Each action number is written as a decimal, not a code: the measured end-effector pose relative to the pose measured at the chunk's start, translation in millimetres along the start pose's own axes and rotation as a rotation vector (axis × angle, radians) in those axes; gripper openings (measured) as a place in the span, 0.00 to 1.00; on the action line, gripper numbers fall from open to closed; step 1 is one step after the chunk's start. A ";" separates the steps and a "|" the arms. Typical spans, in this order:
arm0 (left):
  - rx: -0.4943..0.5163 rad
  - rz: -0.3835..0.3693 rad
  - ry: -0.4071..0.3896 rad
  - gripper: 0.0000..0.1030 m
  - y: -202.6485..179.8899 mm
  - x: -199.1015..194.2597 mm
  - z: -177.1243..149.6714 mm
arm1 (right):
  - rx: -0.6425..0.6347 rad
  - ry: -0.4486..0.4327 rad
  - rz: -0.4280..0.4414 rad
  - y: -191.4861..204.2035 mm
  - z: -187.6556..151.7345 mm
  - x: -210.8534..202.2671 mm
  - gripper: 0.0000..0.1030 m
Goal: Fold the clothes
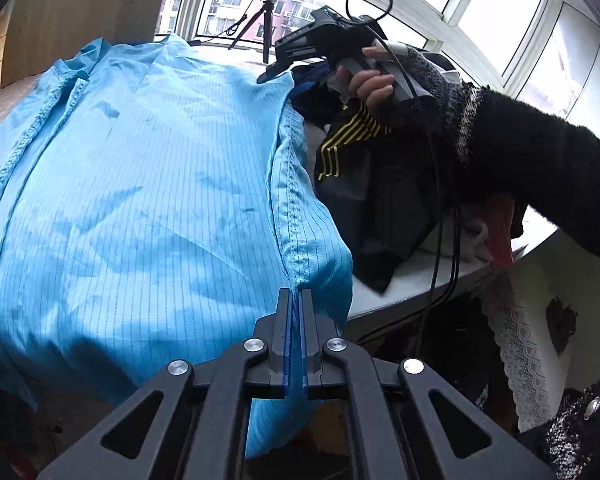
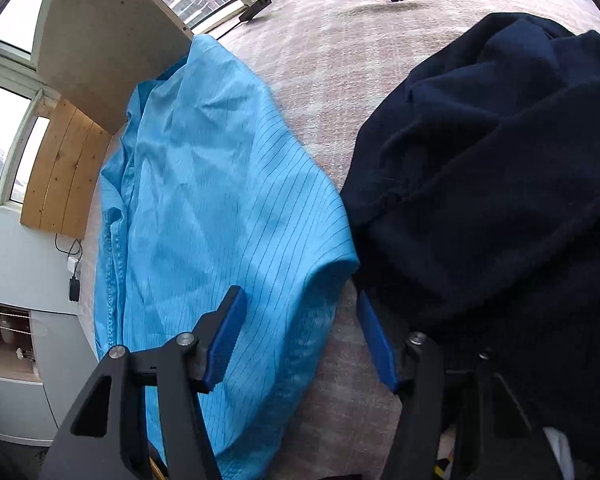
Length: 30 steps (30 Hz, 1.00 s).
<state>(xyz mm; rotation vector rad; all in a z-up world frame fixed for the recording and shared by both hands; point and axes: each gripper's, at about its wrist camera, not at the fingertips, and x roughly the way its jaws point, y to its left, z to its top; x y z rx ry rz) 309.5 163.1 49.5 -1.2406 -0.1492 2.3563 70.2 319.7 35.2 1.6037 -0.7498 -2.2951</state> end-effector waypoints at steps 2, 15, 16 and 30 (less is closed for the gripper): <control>0.043 0.006 0.036 0.03 -11.4 12.6 0.8 | -0.006 -0.007 0.031 7.8 0.9 0.0 0.11; -0.147 0.250 -0.030 0.39 96.4 -39.9 52.4 | 0.073 -0.083 -0.010 -36.2 9.0 -15.2 0.50; -0.175 0.252 -0.005 0.39 110.5 -30.4 60.2 | 0.075 -0.083 -0.017 -40.2 8.3 -14.3 0.50; -0.247 0.216 0.075 0.00 135.7 22.0 74.9 | 0.090 -0.122 0.095 -55.8 7.9 -27.4 0.50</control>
